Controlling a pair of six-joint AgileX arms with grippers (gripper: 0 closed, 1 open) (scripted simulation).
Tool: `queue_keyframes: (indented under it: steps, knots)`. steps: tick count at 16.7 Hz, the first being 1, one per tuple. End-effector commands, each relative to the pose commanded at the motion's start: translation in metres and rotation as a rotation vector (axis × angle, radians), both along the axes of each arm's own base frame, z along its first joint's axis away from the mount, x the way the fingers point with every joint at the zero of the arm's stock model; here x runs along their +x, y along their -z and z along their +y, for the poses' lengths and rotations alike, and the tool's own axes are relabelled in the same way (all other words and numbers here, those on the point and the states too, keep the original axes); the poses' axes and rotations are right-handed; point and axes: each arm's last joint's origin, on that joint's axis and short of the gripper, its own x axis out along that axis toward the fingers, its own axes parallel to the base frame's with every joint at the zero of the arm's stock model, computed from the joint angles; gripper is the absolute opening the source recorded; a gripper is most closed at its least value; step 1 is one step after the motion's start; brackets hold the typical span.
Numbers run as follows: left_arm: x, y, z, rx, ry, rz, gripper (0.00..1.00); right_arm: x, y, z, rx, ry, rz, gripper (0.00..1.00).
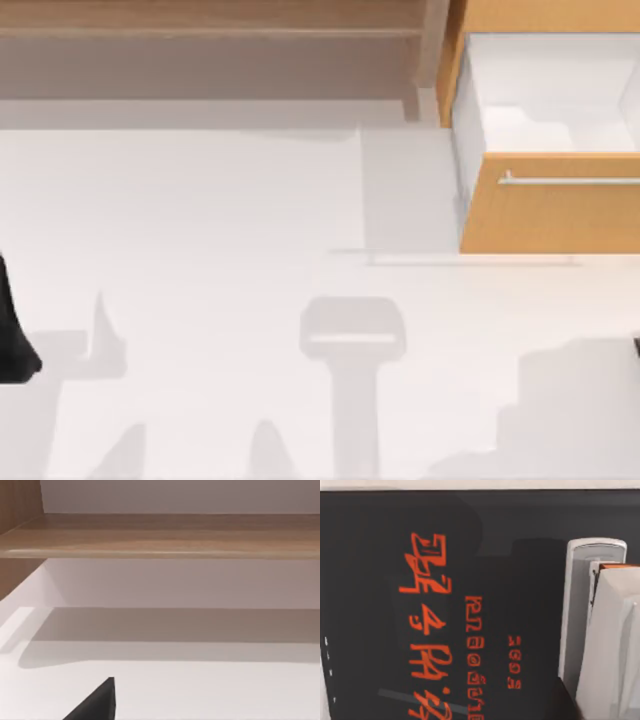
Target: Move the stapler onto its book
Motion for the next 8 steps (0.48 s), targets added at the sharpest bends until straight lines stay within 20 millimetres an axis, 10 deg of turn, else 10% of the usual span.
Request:
queue_keyframes:
  steps: [8]
  knots:
    - [0.0, 0.0, 0.0, 0.0, 0.0, 0.0, 1.0, 0.0, 0.0, 0.0, 0.0, 0.0, 0.0, 0.98]
